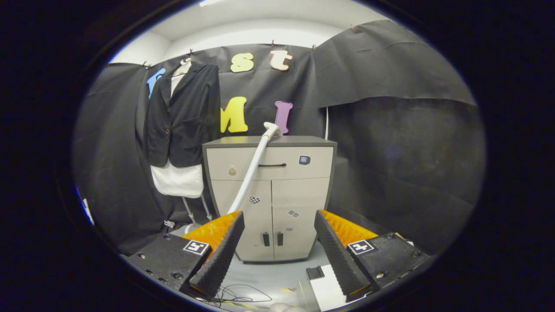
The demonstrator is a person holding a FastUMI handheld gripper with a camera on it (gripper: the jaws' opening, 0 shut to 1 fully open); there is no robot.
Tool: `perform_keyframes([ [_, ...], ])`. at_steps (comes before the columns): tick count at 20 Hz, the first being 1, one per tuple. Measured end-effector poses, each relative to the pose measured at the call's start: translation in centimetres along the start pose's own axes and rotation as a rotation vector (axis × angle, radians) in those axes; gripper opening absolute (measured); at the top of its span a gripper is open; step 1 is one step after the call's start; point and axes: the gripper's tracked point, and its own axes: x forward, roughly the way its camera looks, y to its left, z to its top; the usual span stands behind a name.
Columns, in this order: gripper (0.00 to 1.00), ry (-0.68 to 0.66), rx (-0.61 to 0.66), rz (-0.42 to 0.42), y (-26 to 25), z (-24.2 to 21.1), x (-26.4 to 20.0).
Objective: Iron the clothes twice with a garment steamer, once on the left side and once on the right side.
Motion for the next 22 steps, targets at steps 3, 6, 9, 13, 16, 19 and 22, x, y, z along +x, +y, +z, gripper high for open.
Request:
perform_keyframes([
  [3, 1.0, -0.017, -0.005, -0.007, -1.1, 3.0, 1.8],
  [6, 1.0, -0.043, 0.01, -0.007, -2.4, 7.0, 4.9],
  [9, 1.0, -0.053, 0.036, -0.005, -4.0, 11.0, 8.8],
  [13, 1.0, -0.093, 0.045, 0.017, -5.5, 17.1, 14.9],
  [16, 1.0, -0.097, 0.06, 0.053, -5.8, 20.9, 20.3],
  [19, 1.0, -0.071, 0.072, 0.099, -5.3, 23.8, 26.0],
  [22, 1.0, -0.037, 0.101, 0.173, -3.6, 25.6, 31.1],
])
